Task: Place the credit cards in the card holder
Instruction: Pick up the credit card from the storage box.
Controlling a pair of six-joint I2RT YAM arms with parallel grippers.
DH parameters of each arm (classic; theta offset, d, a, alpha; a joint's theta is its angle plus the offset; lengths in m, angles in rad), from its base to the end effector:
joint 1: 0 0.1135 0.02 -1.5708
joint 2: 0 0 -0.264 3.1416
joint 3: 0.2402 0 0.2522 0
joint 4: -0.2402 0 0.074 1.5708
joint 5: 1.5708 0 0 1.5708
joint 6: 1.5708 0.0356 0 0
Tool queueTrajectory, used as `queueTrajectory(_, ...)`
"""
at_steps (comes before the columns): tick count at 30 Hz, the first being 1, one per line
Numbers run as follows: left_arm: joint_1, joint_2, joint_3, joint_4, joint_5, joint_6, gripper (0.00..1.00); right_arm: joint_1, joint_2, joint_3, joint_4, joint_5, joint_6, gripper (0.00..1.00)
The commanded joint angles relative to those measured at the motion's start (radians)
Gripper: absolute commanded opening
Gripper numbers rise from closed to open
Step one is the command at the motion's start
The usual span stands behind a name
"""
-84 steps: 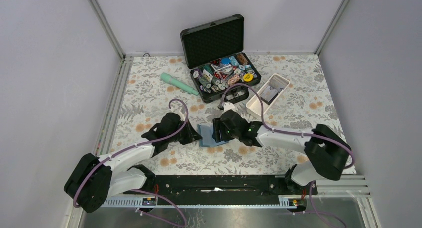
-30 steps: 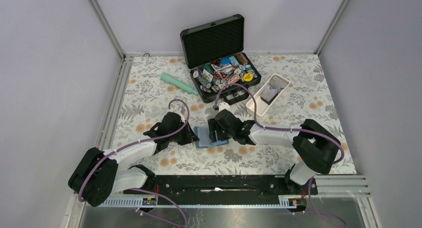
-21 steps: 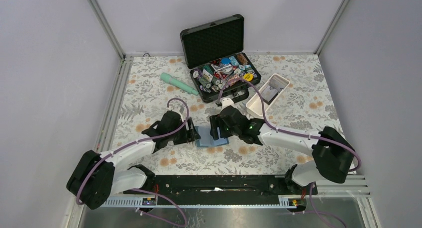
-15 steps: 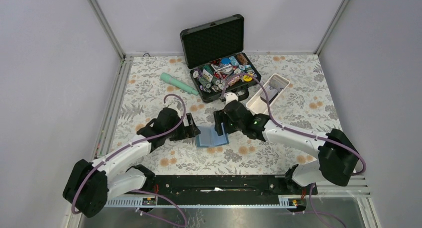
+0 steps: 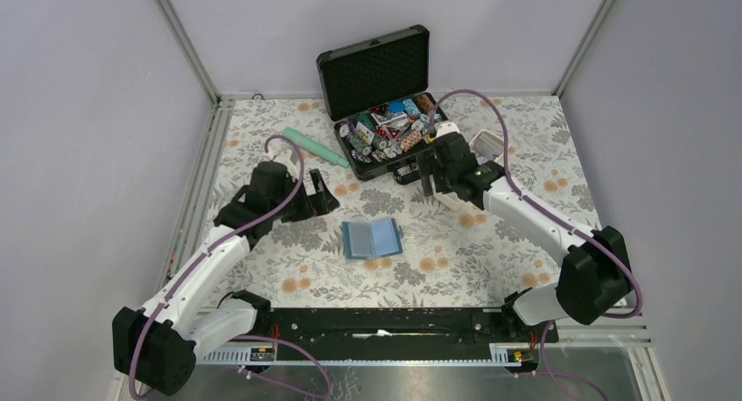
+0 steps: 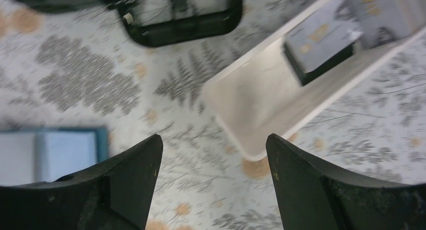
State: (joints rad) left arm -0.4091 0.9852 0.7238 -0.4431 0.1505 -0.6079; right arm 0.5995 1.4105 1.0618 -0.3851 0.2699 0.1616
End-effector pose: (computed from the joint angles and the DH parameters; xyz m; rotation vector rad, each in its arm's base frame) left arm 0.1900 -0.0882 0.2574 -0.1526 2.3610 -0.6881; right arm 0.2605 0.1665 0.2743 -0.3592 2.2454 0.0888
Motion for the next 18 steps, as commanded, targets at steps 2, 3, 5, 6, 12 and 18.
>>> queueTrajectory(2, 0.137, 0.016, 0.193, -0.155, 0.097, 0.158, 0.99, -0.130, 0.085, 0.129, -0.031, 0.111, -0.153, 0.83)
queueTrajectory(3, 0.167, 0.020, 0.217, -0.174, 0.103, 0.181, 0.99, -0.160, 0.111, 0.153, -0.032, 0.121, -0.180, 0.83)
queueTrajectory(5, 0.215, 0.019, 0.255, -0.201, 0.083, 0.225, 0.99, -0.193, 0.168, 0.201, -0.031, 0.132, -0.230, 0.83)
queueTrajectory(6, 0.232, 0.014, 0.265, -0.207, 0.053, 0.245, 0.99, -0.207, 0.201, 0.227, -0.031, 0.148, -0.250, 0.83)
queueTrajectory(12, 0.246, -0.040, 0.243, -0.166, -0.127, 0.306, 0.99, -0.274, 0.379, 0.371, -0.034, 0.253, -0.360, 0.82)
queueTrajectory(18, 0.266, -0.035, 0.223, -0.154, -0.138, 0.323, 0.99, -0.315, 0.549, 0.529, -0.034, 0.366, -0.485, 0.82)
